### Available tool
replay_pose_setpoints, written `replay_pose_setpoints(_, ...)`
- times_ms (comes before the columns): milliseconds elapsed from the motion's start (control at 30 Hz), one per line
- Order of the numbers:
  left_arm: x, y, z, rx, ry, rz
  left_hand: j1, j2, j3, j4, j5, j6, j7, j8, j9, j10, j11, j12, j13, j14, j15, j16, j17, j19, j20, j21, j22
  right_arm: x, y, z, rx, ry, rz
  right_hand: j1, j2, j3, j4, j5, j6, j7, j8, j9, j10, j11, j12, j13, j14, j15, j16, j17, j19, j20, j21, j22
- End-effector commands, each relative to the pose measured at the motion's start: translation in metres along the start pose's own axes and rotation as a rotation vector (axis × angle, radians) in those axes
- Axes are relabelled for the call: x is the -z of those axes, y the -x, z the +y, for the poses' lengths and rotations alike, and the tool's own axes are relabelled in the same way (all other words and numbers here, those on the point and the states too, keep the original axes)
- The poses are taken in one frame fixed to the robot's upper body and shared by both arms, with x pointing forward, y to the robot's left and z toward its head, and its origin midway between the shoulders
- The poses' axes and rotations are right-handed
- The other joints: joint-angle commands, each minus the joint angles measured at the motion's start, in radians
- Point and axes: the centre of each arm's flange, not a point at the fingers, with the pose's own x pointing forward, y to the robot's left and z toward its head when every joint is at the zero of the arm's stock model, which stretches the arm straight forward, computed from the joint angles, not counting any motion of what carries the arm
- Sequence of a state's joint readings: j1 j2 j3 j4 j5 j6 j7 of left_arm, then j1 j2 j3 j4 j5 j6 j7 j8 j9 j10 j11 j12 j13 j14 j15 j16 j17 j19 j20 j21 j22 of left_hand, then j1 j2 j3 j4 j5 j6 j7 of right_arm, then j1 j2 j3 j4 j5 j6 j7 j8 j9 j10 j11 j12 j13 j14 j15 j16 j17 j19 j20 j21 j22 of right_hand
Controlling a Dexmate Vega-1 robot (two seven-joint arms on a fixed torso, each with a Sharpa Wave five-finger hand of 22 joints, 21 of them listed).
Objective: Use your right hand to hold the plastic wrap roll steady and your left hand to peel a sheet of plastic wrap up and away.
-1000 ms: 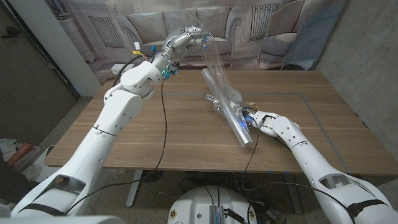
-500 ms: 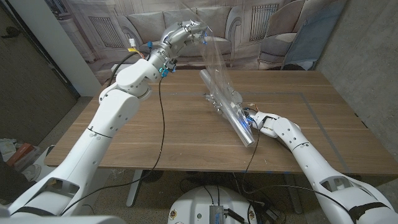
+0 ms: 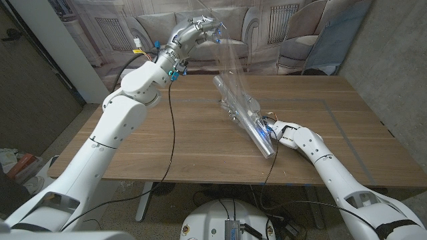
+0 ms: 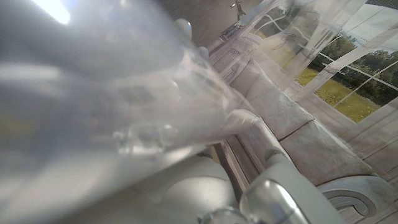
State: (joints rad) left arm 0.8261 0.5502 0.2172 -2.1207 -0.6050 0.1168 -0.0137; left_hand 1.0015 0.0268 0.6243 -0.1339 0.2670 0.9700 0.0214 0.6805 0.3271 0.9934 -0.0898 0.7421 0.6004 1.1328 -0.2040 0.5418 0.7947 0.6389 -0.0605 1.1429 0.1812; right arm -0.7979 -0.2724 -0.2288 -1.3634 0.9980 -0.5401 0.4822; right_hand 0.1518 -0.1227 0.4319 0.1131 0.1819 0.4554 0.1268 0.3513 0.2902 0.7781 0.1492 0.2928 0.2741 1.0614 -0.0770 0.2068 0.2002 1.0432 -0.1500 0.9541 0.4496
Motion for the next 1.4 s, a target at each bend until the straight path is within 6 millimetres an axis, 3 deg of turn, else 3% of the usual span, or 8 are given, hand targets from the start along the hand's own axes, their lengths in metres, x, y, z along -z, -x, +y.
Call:
replay_pose_setpoints(33, -0.01, 0.0, 0.001, 0.0, -0.011, -0.041, 0.0, 0.002, 0.012, 0.0, 0.004, 0.025, 0.021, 0.003, 0.088, 0.047, -0.036, -0.006, 0.003, 0.012, -0.015, -0.001, 0.007, -0.008, -0.035, 0.009, 0.003, 0.0, -0.002, 0.0, 0.004, 0.0, -0.001, -0.004, 0.0, 0.006, -0.001, 0.006, 0.01, -0.001, -0.002, 0.002, 0.005, 0.007, 0.004, 0.0, 0.002, 0.006, 0.001, -0.001, 0.03, -0.042, -0.002, -0.001)
replay_pose_setpoints(600, -0.011, 0.002, 0.008, -0.01, 0.025, -0.073, -0.008, -0.005, 0.014, 0.002, 0.0, 0.032, 0.007, -0.001, 0.084, 0.044, -0.046, -0.016, 0.007, 0.014, -0.013, -0.008, 0.018, -0.011, -0.038, 0.022, 0.002, 0.001, -0.004, 0.001, 0.016, 0.003, -0.013, -0.006, 0.0, 0.007, -0.003, 0.006, 0.012, -0.001, -0.004, 0.003, 0.006, 0.006, 0.005, 0.0, 0.001, 0.008, 0.0, -0.001, 0.029, -0.041, -0.003, -0.003)
replay_pose_setpoints(733, -0.01, 0.005, 0.007, -0.016, 0.01, -0.066, -0.081, -0.062, -0.021, 0.026, -0.022, 0.009, -0.017, -0.03, 0.056, 0.017, -0.057, -0.053, -0.028, 0.004, -0.01, -0.04, -0.002, 0.001, -0.047, 0.031, -0.001, 0.001, -0.004, 0.001, 0.019, 0.003, -0.013, -0.006, 0.0, 0.007, -0.003, 0.006, 0.011, -0.002, -0.005, 0.003, 0.006, 0.007, 0.005, 0.0, 0.002, 0.007, 0.001, -0.001, 0.029, -0.041, -0.003, -0.004)
replay_pose_setpoints(833, -0.01, 0.009, 0.005, -0.025, 0.02, -0.093, -0.161, -0.111, -0.058, 0.056, -0.054, -0.06, -0.026, -0.073, 0.035, -0.045, -0.038, -0.074, -0.033, -0.02, -0.005, -0.082, -0.016, 0.008, -0.042, 0.031, -0.002, 0.001, -0.005, 0.001, 0.021, 0.004, -0.011, -0.006, 0.0, 0.007, -0.003, 0.006, 0.012, -0.003, -0.005, 0.003, 0.005, 0.008, 0.005, 0.0, 0.002, 0.007, 0.001, -0.001, 0.029, -0.041, -0.004, -0.004)
replay_pose_setpoints(900, -0.012, 0.014, 0.003, -0.066, -0.005, -0.107, -0.225, -0.147, -0.094, 0.078, -0.081, -0.169, -0.019, -0.131, 0.019, -0.136, -0.029, -0.105, -0.036, -0.062, 0.002, -0.118, -0.022, 0.011, -0.036, 0.025, -0.003, 0.001, -0.005, 0.002, 0.022, 0.006, -0.011, -0.007, 0.0, 0.007, -0.003, 0.006, 0.012, -0.002, -0.005, 0.003, 0.004, 0.007, 0.004, 0.0, 0.001, 0.006, 0.0, -0.001, 0.029, -0.041, -0.004, -0.004)
replay_pose_setpoints(1033, -0.015, 0.023, -0.001, -0.093, -0.058, -0.114, -0.323, -0.199, -0.161, 0.105, -0.09, -0.347, -0.013, -0.218, 0.007, -0.259, -0.018, -0.139, -0.034, -0.175, 0.029, -0.175, -0.014, -0.01, 0.007, -0.008, -0.005, 0.0, -0.006, 0.002, 0.025, 0.01, -0.007, -0.008, -0.001, 0.007, -0.003, 0.005, 0.012, -0.003, -0.006, 0.003, 0.004, 0.006, 0.004, 0.0, 0.001, 0.007, 0.0, -0.001, 0.029, -0.041, -0.004, -0.005)
replay_pose_setpoints(1167, -0.016, 0.029, -0.004, -0.121, -0.067, -0.118, -0.378, -0.207, -0.225, 0.104, -0.078, -0.545, -0.005, -0.297, 0.022, -0.436, 0.02, -0.184, -0.021, -0.279, 0.072, -0.228, -0.011, -0.026, 0.054, -0.055, -0.006, 0.001, -0.007, 0.003, 0.024, 0.01, -0.004, -0.01, -0.002, 0.006, -0.003, 0.005, 0.012, -0.002, -0.006, 0.004, 0.005, 0.006, 0.005, 0.0, 0.001, 0.008, 0.0, -0.001, 0.029, -0.041, -0.005, -0.006)
replay_pose_setpoints(1400, -0.016, 0.039, -0.006, -0.233, -0.071, -0.18, -0.397, -0.201, -0.274, 0.09, -0.068, -0.682, 0.002, -0.351, 0.04, -0.597, 0.048, -0.218, 0.002, -0.388, 0.105, -0.277, -0.01, -0.077, 0.099, -0.115, -0.003, 0.001, -0.01, 0.005, 0.023, 0.014, 0.005, -0.012, -0.003, 0.006, -0.003, 0.005, 0.012, -0.002, -0.007, 0.004, 0.006, 0.006, 0.005, 0.0, 0.0, 0.008, 0.0, -0.001, 0.028, -0.039, -0.006, -0.007)
